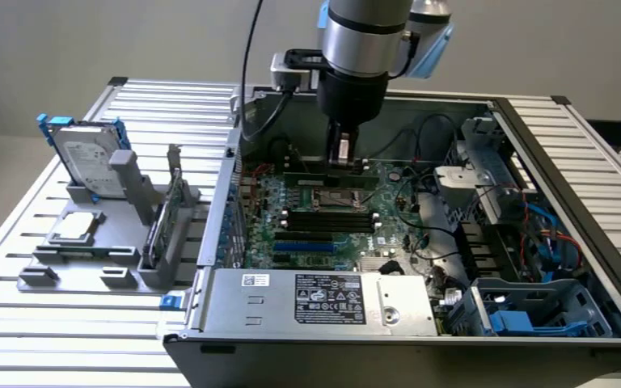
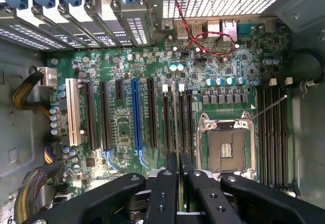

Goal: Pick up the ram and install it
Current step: 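Insert the ram into the slot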

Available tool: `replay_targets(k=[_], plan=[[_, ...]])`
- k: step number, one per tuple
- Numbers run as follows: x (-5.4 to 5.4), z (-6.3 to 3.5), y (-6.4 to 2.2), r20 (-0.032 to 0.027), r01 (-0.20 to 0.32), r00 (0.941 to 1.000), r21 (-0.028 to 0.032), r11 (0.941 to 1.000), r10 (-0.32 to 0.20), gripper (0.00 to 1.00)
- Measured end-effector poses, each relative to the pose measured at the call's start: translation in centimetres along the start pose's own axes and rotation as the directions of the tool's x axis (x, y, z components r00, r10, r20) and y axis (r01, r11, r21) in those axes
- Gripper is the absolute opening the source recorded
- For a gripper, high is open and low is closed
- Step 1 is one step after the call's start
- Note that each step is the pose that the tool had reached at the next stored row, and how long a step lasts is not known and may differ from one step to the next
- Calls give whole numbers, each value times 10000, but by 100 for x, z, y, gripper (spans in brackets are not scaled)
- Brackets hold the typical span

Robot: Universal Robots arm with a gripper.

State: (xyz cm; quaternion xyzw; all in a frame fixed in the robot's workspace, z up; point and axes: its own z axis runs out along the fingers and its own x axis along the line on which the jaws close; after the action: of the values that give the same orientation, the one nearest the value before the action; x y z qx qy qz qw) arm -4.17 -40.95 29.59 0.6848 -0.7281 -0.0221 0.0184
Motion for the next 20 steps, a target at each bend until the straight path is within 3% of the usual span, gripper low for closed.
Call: replay_targets(k=[13, 20], plan=[[66, 230, -113, 10, -9, 10000, -1, 10000, 9, 14], [88, 357, -127, 14, -30, 10000, -1, 10000, 30, 14]])
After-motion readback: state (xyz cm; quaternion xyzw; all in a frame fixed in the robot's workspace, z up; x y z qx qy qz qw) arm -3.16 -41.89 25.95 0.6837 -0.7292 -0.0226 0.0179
